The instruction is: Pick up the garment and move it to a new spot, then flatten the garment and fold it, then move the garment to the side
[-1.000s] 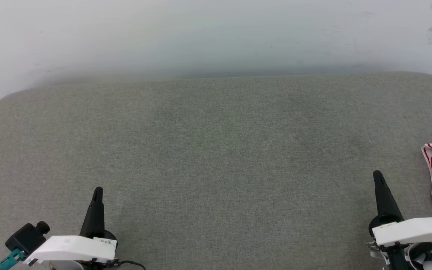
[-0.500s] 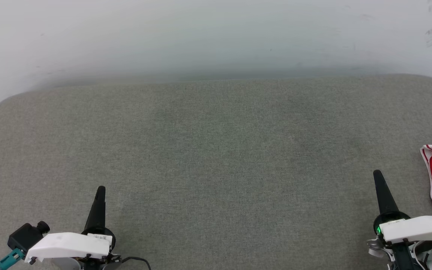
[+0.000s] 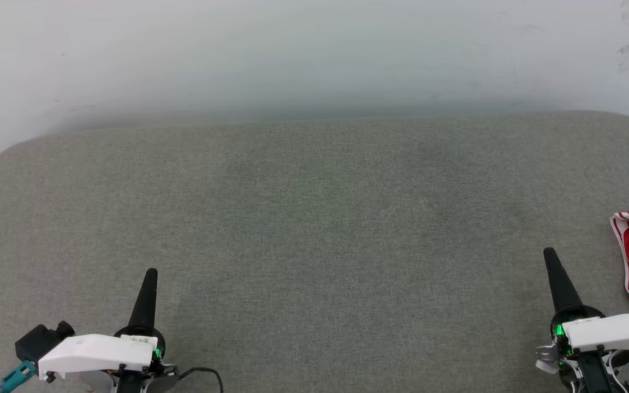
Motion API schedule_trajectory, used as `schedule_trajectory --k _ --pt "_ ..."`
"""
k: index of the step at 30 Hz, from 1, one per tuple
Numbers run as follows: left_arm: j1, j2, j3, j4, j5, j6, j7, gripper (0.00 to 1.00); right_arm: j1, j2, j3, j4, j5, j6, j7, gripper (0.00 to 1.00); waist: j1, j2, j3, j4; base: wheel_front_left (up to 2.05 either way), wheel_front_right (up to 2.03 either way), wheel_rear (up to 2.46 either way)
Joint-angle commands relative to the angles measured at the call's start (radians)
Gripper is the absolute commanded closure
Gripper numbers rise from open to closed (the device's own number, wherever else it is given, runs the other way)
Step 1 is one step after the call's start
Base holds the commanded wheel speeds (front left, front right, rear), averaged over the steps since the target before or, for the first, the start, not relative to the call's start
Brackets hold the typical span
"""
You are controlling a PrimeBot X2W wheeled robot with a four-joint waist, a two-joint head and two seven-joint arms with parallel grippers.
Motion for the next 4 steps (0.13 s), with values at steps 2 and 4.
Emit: schedule_trajectory --k 2,4 --pt "-0.023 0.005 0.003 -0.001 -0.030 -0.002 0.009 1.00 -0.021 -0.002 -0.004 -0.003 0.033 0.000 0.008 1.00 -0.0001 0.0000 -0.001 0.000 0.00 0.00 0.00" --pt "-0.025 0.004 0.004 0.002 -0.049 -0.002 0.014 1.00 -0.022 -0.001 -0.005 -0.001 0.051 0.000 0.012 1.00 -0.0001 0.0000 -0.003 0.000 0.00 0.00 0.00"
